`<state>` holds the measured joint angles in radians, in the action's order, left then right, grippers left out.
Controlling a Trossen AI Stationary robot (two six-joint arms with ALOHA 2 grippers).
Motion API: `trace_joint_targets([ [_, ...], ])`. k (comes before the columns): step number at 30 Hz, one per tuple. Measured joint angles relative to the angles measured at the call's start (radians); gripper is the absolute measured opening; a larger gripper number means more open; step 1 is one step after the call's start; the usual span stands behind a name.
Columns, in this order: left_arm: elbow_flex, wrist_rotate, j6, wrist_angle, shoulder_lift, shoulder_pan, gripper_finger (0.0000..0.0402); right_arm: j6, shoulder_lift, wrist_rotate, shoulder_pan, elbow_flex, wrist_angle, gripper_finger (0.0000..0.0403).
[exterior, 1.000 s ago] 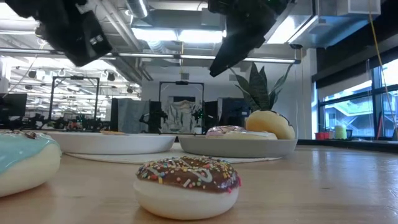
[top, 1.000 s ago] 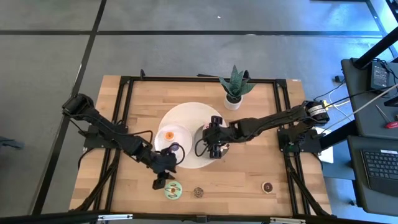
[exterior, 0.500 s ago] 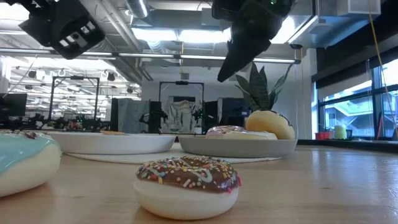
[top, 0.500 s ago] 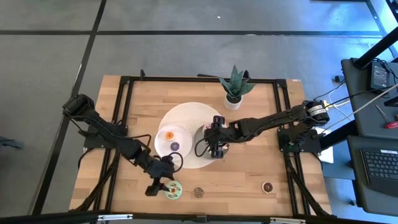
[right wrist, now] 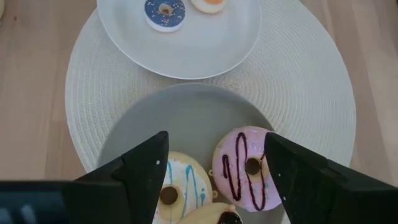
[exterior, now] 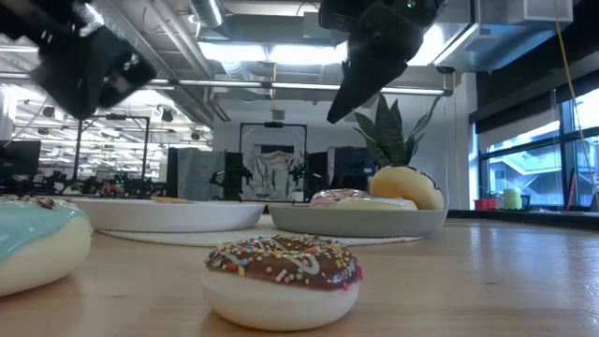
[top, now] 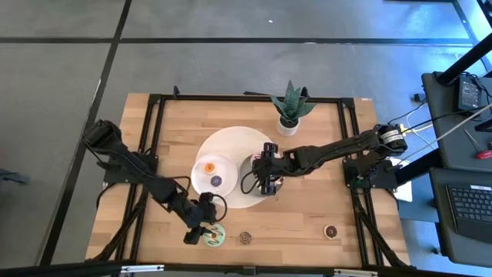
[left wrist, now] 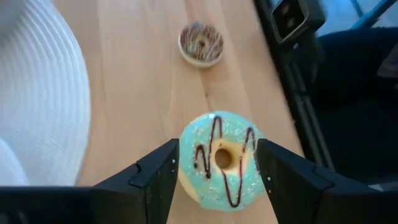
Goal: Pick & Place donuts
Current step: Put the large green donut on the gray plate
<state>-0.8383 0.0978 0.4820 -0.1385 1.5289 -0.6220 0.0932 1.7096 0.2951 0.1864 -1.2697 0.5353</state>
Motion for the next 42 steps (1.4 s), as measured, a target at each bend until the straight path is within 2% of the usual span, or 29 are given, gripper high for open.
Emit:
trace_joint_targets([
  [6,0.0,0.007,0.077,0.009,0.073,0.002,0.0196,-0.019,0.0,0.0,0.0,0.0,-0.001,0.0266],
  [14,0.0,0.013,-0.033,0.067,0.159,0.002,0.0184,-0.02,0.0,0.0,-0.001,0.0,0.0,0.0266],
  [21,-0.002,-0.031,-0.033,0.074,0.226,0.003,0.0169,-0.045,0.0,0.001,-0.001,0.0,-0.001,0.0266],
  [25,-0.002,-0.034,-0.052,0.07,0.215,0.004,0.0143,-0.05,0.0,0.001,-0.001,0.0,-0.001,0.0266],
  [31,-0.031,-0.009,-0.121,0.053,0.202,0.004,0.0082,-0.049,0.0,0.001,-0.002,0.0,0.0,0.0266],
  [35,-0.059,-0.008,-0.128,-0.008,0.192,0.015,0.0048,-0.031,0.0,0.0,-0.002,0.0,-0.005,0.0266],
  [40,-0.114,-0.007,-0.179,-0.162,0.115,0.066,0.003,0.007,-0.006,0.0,-0.002,-0.047,0.04,0.0266],
  [42,-0.119,0.017,-0.235,-0.157,0.074,0.095,0.0031,0.009,-0.009,0.0,-0.002,-0.085,0.097,0.0266],
])
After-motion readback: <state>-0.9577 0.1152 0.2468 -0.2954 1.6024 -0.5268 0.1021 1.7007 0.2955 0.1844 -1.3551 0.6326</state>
